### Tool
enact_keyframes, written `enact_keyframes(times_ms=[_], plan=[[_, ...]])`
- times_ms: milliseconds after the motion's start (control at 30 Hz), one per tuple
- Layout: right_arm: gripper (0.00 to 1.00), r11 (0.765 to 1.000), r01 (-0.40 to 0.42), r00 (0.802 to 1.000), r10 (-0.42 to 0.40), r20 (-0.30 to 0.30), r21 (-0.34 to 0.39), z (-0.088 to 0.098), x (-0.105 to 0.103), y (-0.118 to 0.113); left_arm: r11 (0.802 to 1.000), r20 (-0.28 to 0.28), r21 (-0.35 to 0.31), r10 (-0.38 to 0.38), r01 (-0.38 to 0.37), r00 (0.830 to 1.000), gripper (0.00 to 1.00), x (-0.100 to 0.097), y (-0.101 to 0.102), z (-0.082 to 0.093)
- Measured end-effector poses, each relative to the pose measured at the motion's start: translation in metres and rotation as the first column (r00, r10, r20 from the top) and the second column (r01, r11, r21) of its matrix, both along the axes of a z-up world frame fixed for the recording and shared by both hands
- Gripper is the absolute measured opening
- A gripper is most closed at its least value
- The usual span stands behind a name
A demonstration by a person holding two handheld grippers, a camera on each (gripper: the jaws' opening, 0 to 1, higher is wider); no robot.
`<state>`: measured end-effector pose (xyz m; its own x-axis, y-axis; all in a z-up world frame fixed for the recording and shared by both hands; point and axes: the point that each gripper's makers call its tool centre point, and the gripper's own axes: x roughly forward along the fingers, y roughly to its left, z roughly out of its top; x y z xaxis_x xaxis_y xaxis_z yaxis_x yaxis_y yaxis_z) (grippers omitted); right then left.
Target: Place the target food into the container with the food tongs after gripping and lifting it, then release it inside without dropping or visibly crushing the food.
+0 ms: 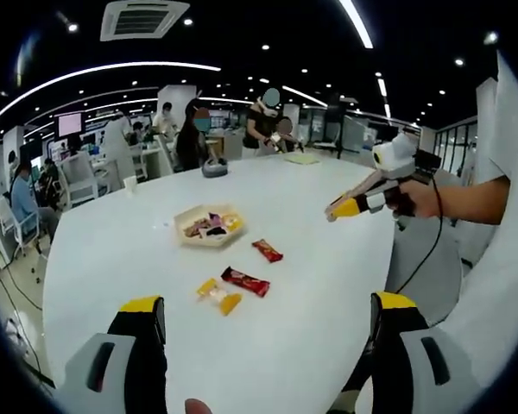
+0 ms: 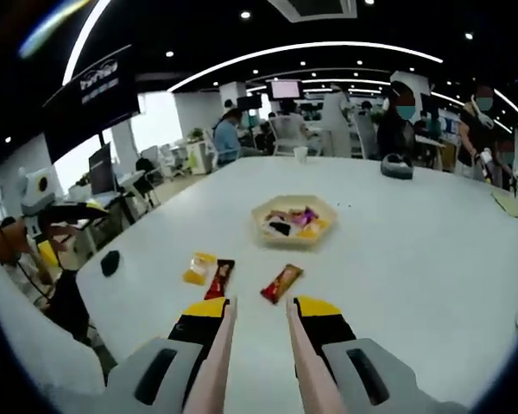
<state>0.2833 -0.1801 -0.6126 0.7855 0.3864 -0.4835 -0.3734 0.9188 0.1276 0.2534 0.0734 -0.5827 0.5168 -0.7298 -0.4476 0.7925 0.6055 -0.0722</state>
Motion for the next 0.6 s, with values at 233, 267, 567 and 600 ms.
enact_keyframes(times_ms=[233,267,567,600], plan=[[0.28,1.0,-0.004,1.0,0.004,0.003,-0.003,0.0021,0.0022,-0.001,1.0,-0.004,-0.003,0.007,-0.007,1.0,0.99,-0.0019,0.0,-0.0001],[0.28,1.0,-0.004,1.0,0.004,0.004,-0.004,0.0025,0.0025,-0.0013,1.0,-0.004,-0.002,0.007,-0.007,1.0,0.99,-0.0022,0.0001,-0.0003],[0.28,1.0,-0.012,1.0,0.012,0.009,-0.011,0.0047,0.0048,-0.0003,1.0,-0.002,-0.002,0.013,-0.013,1.0,0.99,-0.004,0.0014,0.001],[0.28,1.0,-0.014,1.0,0.014,0.009,-0.01,0.0046,0.005,0.0002,1.0,-0.003,-0.003,0.014,-0.014,1.0,0.99,-0.0042,0.0014,0.0012]])
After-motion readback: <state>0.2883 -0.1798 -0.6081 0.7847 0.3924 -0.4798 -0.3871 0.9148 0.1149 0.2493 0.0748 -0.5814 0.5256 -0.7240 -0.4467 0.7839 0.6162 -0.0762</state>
